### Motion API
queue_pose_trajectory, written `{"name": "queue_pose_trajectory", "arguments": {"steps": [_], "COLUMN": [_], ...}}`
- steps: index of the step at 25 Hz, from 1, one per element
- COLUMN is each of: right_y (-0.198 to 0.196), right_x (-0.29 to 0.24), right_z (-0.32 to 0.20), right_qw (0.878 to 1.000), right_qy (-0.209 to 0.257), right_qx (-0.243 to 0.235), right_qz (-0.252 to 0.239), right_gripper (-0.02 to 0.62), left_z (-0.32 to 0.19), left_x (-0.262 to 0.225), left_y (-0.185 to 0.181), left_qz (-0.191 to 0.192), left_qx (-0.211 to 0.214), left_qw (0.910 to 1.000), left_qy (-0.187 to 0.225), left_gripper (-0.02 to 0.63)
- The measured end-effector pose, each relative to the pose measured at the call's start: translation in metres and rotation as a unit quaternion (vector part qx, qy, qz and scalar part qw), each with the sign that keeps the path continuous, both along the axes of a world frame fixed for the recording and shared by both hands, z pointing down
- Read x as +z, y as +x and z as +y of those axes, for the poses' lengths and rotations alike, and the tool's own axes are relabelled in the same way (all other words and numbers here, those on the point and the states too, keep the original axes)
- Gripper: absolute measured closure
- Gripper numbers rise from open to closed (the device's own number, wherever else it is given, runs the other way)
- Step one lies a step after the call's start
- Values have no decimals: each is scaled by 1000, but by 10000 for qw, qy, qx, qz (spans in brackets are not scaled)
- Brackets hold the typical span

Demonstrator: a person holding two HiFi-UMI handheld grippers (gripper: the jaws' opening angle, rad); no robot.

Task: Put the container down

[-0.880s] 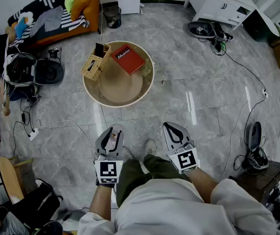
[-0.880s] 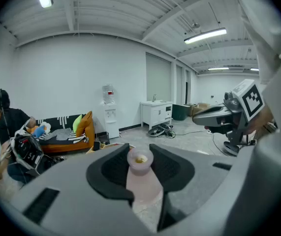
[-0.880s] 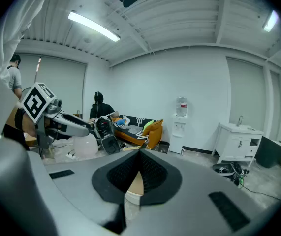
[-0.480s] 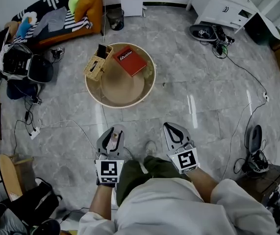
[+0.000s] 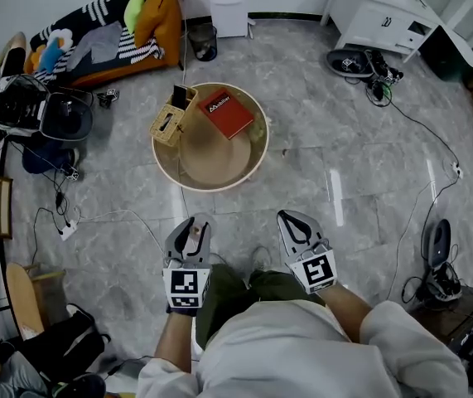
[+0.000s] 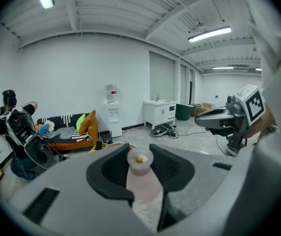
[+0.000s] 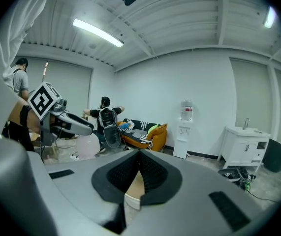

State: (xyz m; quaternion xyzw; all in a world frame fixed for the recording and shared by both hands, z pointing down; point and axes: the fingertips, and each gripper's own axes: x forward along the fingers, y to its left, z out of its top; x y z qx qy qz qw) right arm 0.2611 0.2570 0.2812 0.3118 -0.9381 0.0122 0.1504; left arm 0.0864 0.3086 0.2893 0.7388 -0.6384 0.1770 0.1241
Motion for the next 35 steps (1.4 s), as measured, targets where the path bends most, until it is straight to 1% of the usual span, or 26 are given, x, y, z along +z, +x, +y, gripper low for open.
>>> {"name": "queue_pose_trajectory", "arguments": {"steps": [2,5,7,9,11,12,14,15,18,22,27,29,32,34,35], "right_y": [-1,-7,-15,-24,-34,-39,-50,-56,-74,-101,-138,-152,-169,-180,-185], "right_x": [2,2,1,1,2,2,1,1,3,9,19,22,26,30,33], "right_z": [-3,-11,-19,-29,-38,-43,-54,-59,-77,-104,-143,-159,-176,-190,-197], "right_qw": [10000,9998,9997,9998,9997,9996,9996,9995,9990,9986,9975,9972,9961,9959,9958], "right_qy": [-8,169,210,170,-10,-9,157,158,-33,128,7,110,62,211,214], "right_qx": [-27,-90,-63,16,151,180,159,174,317,378,517,509,577,565,572], "right_qz": [29,38,67,113,192,207,197,216,319,340,488,541,667,676,676], "right_gripper": [572,572,572,572,572,572,572,572,572,572,572,572,572,572,572], "left_z": [-5,-14,-26,-39,-52,-58,-71,-77,-97,-122,-159,-173,-192,-205,-212], "left_x": [1,2,2,4,10,12,15,16,20,30,44,51,56,61,65], "left_y": [-2,-7,-12,-19,-26,-30,-37,-41,-55,-77,-101,-109,-120,-127,-131], "left_qz": [4,39,39,29,11,0,-4,-1,13,58,46,77,136,141,129], "left_qx": [0,55,142,239,338,389,497,551,700,897,1198,1283,1416,1489,1507], "left_qw": [10000,10000,9999,9997,9994,9992,9988,9985,9975,9958,9925,9913,9894,9883,9881], "left_qy": [2,-13,25,51,33,15,-33,-54,-103,-182,-238,-282,-298,-285,-284], "left_gripper": [479,479,479,479,479,479,479,479,479,479,479,479,479,479,479]}}
